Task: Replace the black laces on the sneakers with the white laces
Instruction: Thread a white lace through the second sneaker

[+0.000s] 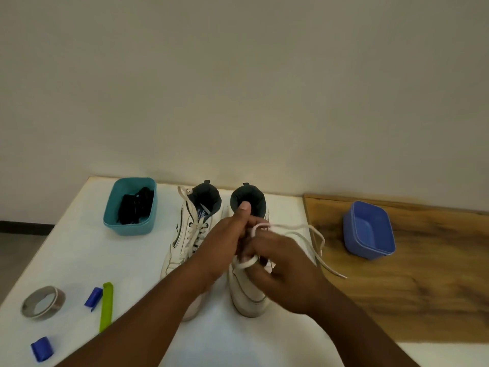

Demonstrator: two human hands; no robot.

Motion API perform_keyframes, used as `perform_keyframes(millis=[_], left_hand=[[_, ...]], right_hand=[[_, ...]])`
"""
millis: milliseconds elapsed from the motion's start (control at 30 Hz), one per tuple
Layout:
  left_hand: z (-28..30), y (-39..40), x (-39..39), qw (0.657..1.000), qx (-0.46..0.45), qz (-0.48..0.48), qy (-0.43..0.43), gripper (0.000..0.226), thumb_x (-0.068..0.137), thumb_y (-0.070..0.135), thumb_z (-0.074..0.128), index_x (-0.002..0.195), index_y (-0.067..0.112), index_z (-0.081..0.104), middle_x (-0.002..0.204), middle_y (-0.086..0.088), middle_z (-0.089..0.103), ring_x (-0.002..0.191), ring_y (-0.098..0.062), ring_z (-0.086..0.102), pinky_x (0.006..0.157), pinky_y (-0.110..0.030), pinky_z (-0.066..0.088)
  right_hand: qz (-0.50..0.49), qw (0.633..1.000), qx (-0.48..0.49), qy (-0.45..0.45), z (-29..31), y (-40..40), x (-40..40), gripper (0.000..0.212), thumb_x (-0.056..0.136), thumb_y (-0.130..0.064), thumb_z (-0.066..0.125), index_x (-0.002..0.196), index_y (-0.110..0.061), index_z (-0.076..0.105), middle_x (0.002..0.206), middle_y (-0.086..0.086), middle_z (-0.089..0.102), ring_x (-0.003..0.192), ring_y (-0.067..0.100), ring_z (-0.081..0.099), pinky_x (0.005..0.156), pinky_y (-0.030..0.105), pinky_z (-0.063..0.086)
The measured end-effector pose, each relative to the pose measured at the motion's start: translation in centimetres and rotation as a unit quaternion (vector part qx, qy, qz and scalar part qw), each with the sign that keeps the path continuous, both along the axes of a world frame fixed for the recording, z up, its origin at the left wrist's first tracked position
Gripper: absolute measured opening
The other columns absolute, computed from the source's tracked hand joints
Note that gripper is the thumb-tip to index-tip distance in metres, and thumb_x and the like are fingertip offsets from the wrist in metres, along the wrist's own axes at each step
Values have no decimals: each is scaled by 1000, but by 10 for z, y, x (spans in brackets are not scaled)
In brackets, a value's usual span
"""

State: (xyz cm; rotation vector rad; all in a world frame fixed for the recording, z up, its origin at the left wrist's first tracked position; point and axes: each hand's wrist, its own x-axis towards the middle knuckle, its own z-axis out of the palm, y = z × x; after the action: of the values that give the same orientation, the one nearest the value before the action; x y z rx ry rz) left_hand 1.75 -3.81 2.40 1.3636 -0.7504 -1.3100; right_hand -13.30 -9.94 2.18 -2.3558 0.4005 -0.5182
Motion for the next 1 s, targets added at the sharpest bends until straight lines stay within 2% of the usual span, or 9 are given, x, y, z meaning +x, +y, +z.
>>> perform_keyframes(millis=[167,233,300,433,533,600,733,833,1000], left_hand=[[-5,0,-1,997,12,62,44,20,101,20,56,110,17,73,93,-6,74,85,-17,67,81,-31,56],[-4,-2,1,992,-16,111,50,22,103,12,51,113,18,70,96,-4,76,79,-13,65,71,-24,55],[-2,-1,4,989,-41,131,-47,23,104,13,49,114,22,68,96,1,76,76,-8,67,68,-18,54],[-5,5,-3,975,-70,94,-187,15,102,20,55,108,26,68,90,8,75,84,-3,71,76,-23,57],[-11,10,-14,976,-59,1,-208,10,100,20,58,101,25,67,89,3,75,82,-12,73,77,-37,62],[-14,11,-16,977,-32,-44,-205,9,98,14,59,99,21,66,88,0,75,81,-16,72,81,-43,60],[-12,15,-20,971,47,-182,-149,10,95,7,57,102,11,64,91,1,79,91,-24,72,90,-40,56],[-10,19,-21,955,70,-245,-149,9,96,11,58,103,13,63,95,1,79,92,-16,73,93,-36,56],[-9,22,-19,904,96,-358,-215,15,95,10,56,108,14,64,106,5,77,100,-5,70,95,-28,54]], right_hand=[[84,981,42,170,-17,-1,-5,29,85,-25,56,109,-30,70,111,-13,66,93,8,62,80,29,53],[53,978,142,147,-17,-3,-6,37,87,-15,53,115,-33,67,114,-12,66,92,12,63,77,27,52],[-65,963,255,53,-11,-4,-1,28,94,-20,48,112,-30,67,108,-11,68,86,11,63,71,25,52],[-241,884,401,8,2,-11,9,56,101,-66,31,104,-26,71,88,-4,69,67,7,56,64,25,45],[-229,833,503,-18,1,-8,9,37,107,-40,45,106,-15,73,94,5,75,78,12,67,75,32,53],[-247,783,566,-76,-2,-9,12,27,106,-27,51,106,-10,72,99,11,74,78,14,68,71,30,54],[-315,669,634,-225,-2,-25,12,19,106,-23,49,111,-10,62,79,3,65,67,14,59,62,27,47],[-383,666,596,-234,-7,-35,8,22,106,-21,46,116,-12,64,68,-2,55,55,9,47,51,23,40],[-416,718,509,-229,-8,-35,8,28,108,-24,40,115,-15,66,65,-2,50,49,9,36,47,26,27]])
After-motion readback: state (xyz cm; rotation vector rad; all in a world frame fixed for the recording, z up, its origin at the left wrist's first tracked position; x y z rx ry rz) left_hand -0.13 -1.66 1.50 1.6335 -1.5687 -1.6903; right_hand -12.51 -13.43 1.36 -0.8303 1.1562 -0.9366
